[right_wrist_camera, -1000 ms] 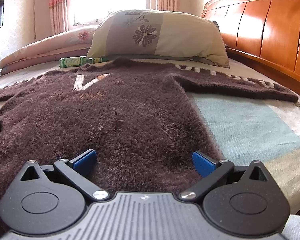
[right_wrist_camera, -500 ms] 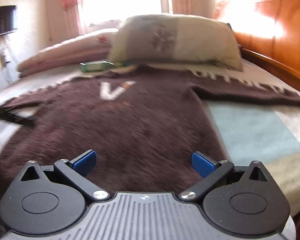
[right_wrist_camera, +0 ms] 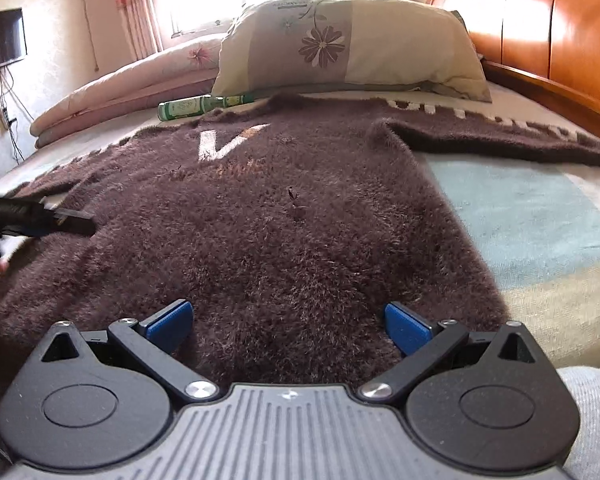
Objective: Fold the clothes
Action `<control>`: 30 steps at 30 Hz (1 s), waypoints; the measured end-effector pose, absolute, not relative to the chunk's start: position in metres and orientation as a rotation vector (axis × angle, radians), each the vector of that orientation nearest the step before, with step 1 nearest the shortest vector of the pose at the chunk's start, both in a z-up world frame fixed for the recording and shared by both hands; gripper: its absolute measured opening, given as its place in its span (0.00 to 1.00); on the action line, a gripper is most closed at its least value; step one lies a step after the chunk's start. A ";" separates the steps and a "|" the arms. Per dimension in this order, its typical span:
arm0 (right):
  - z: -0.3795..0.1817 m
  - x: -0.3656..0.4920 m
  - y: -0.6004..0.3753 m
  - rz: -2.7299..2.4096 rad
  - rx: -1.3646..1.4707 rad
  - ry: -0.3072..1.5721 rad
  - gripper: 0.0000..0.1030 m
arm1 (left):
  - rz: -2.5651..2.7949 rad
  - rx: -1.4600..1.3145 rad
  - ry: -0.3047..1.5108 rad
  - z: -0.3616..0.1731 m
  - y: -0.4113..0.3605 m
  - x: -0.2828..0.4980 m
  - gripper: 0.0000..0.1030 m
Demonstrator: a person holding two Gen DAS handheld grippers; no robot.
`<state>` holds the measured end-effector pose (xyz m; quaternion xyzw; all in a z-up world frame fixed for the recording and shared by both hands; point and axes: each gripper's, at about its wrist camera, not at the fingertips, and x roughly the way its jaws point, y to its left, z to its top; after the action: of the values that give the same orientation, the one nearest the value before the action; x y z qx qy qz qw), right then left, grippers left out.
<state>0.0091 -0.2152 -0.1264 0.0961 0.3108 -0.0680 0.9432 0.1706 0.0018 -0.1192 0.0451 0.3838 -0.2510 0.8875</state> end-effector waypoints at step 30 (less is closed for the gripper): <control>-0.125 0.023 -0.205 -0.184 0.115 0.732 1.00 | -0.575 -0.029 0.881 -0.112 0.008 0.166 0.99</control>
<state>0.0230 -0.2054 -0.1246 0.0561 0.3574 -0.0899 0.9279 0.1660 0.0078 -0.1121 -0.0140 0.4203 -0.2745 0.8648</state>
